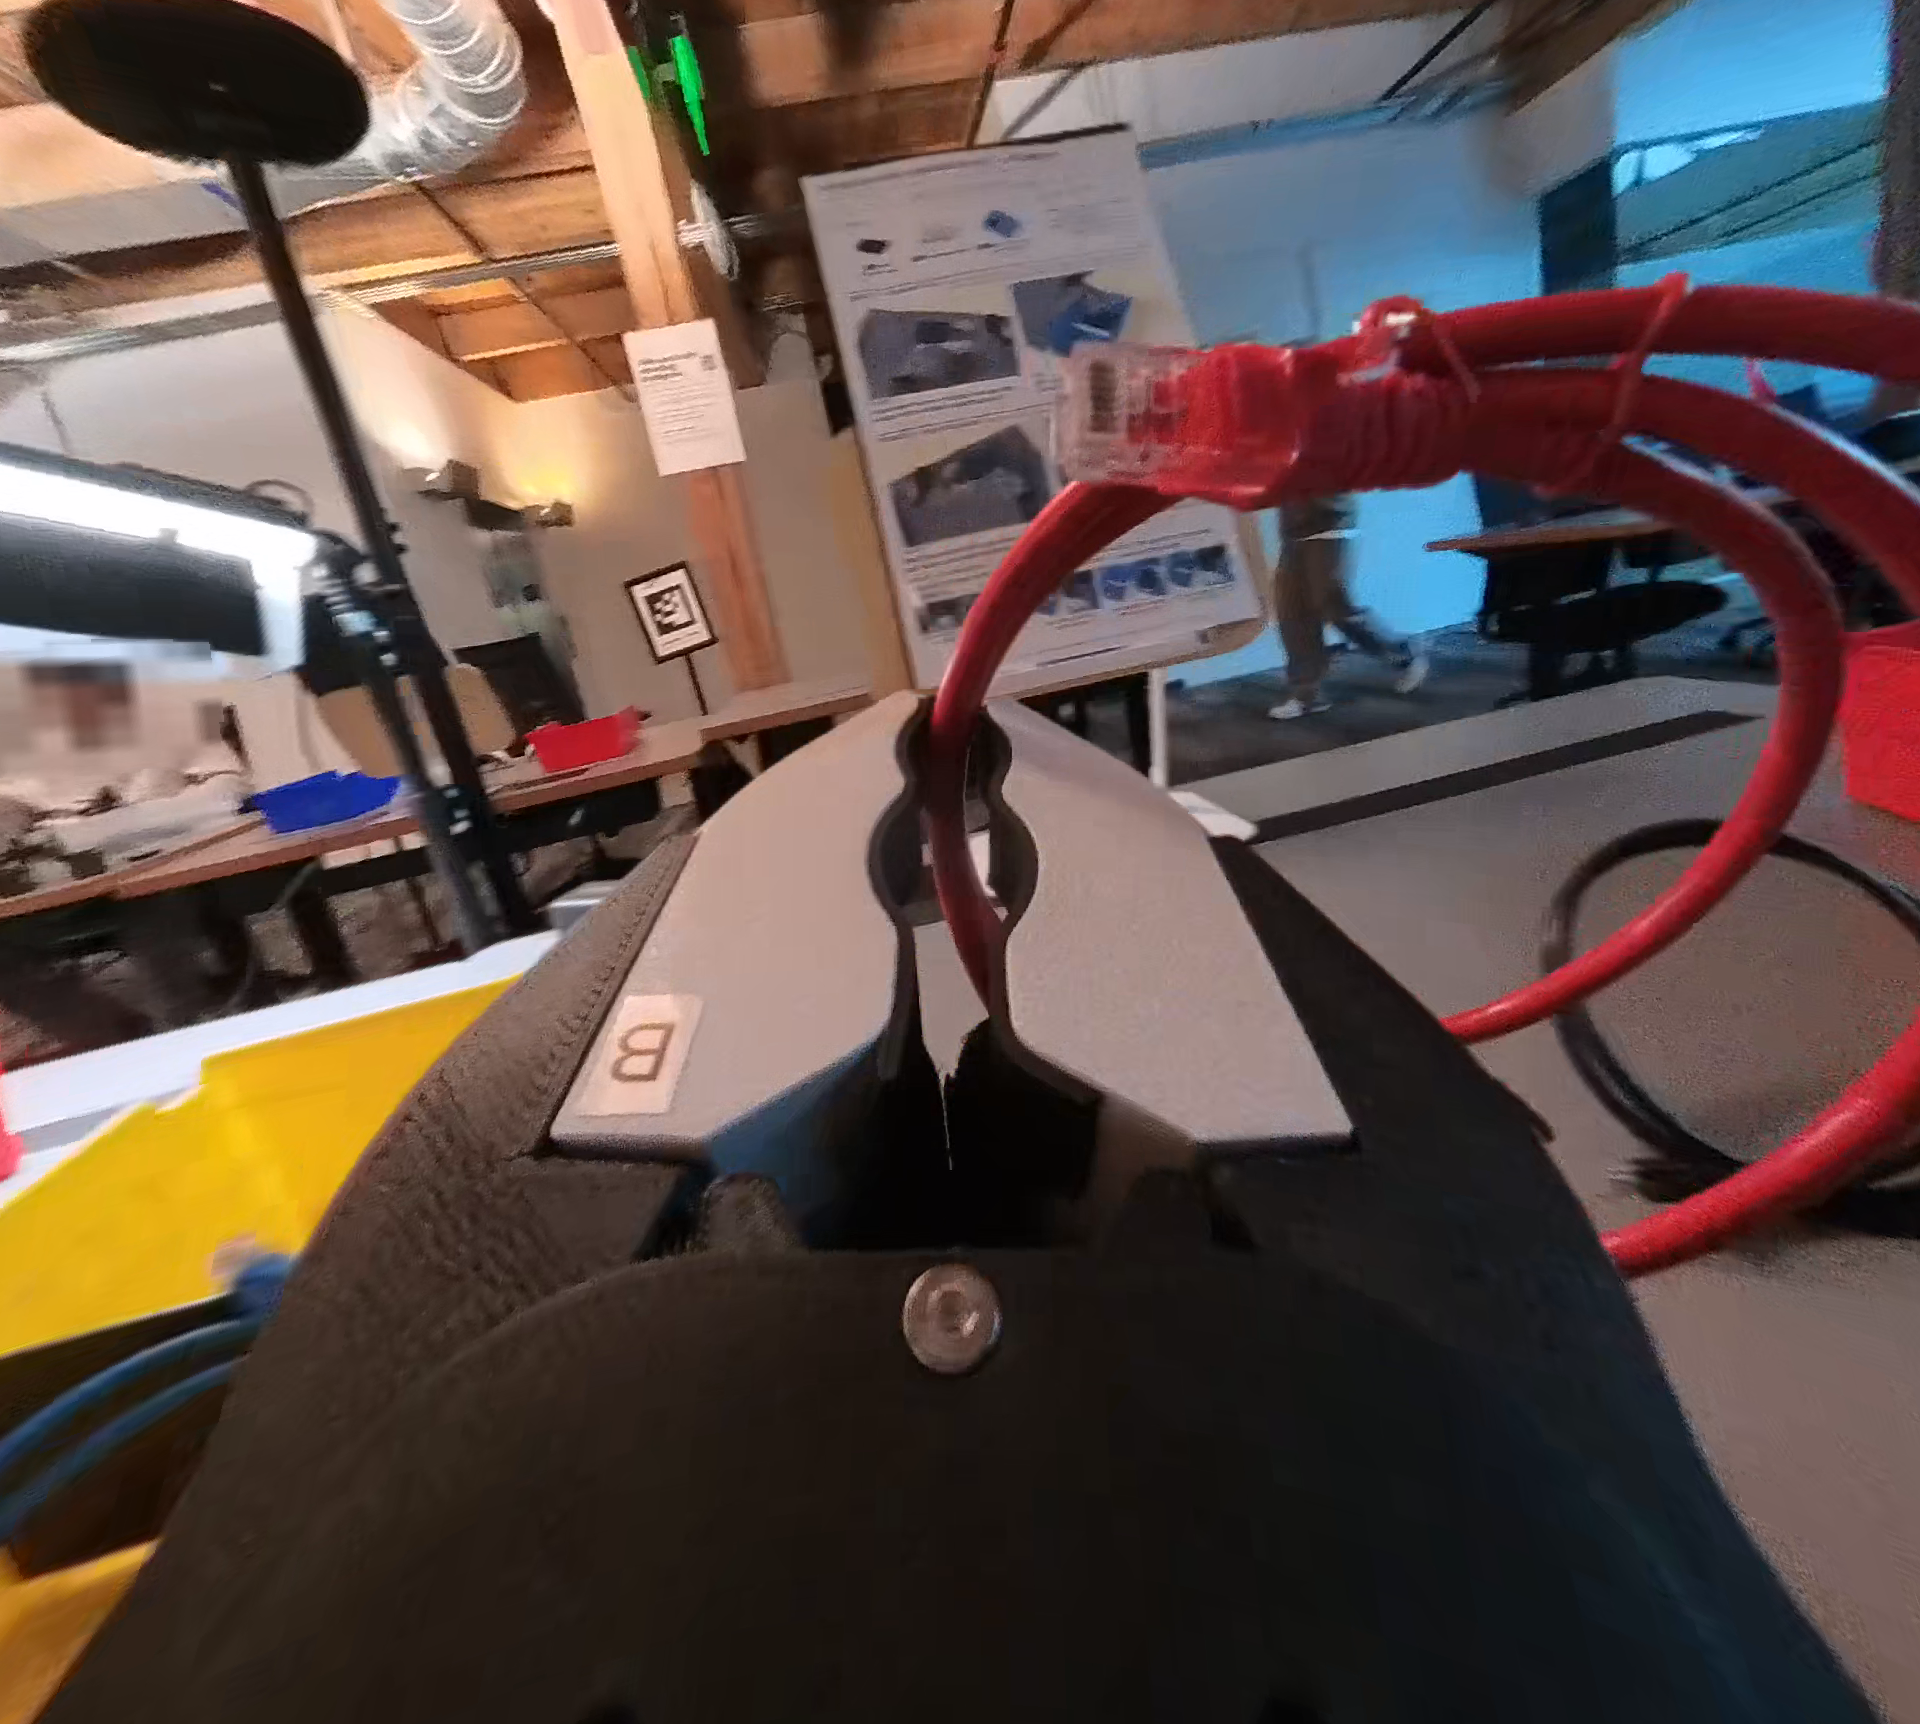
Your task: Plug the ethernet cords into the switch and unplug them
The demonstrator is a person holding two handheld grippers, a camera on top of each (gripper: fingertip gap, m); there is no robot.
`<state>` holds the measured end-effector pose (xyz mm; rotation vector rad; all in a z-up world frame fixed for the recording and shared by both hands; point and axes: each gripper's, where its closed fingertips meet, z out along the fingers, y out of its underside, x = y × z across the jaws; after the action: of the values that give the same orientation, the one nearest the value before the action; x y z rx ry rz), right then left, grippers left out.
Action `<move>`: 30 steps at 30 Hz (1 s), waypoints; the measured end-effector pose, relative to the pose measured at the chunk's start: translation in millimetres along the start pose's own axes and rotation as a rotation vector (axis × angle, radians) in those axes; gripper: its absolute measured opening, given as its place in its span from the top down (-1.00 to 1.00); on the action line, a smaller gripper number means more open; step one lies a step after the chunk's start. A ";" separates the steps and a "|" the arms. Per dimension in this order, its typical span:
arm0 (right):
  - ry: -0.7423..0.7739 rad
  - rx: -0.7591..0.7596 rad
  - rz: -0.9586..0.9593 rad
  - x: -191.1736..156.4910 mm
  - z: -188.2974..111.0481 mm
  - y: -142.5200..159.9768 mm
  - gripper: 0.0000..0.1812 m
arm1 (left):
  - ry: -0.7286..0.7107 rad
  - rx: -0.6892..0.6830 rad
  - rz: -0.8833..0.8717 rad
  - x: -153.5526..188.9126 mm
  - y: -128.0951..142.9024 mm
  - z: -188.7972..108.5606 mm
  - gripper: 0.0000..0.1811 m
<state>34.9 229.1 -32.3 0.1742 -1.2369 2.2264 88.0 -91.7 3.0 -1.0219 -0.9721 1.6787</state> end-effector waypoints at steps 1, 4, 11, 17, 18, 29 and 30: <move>0.004 0.033 0.061 -2.8 4.6 -11.0 0.16 | 0.022 0.006 0.000 13.0 4.2 3.9 0.93; -0.045 0.051 0.251 -23.9 22.9 -30.9 0.26 | 0.083 -0.013 0.003 45.6 15.8 9.2 0.92; -0.176 -0.132 0.504 -105.8 52.3 6.9 0.36 | 0.169 0.012 -0.057 89.2 24.5 6.5 0.92; -0.233 -0.169 0.713 -130.6 58.9 11.9 0.56 | 0.164 0.051 -0.041 98.6 23.5 3.0 0.92; -0.221 -0.183 0.695 -129.2 58.4 15.7 0.62 | 0.171 0.052 -0.033 100.5 23.6 2.7 0.92; -0.133 -0.316 -0.351 -95.6 54.9 28.4 0.87 | 0.562 -0.184 -0.292 119.6 45.8 -0.9 0.44; -0.110 -0.341 -0.600 -89.1 55.8 29.4 0.88 | 0.638 -0.234 -0.418 122.2 48.7 -4.9 0.41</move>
<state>83.3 134.2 -56.3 0.4690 -1.3797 1.4921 49.1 11.8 -68.2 -1.2927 -0.8764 0.8250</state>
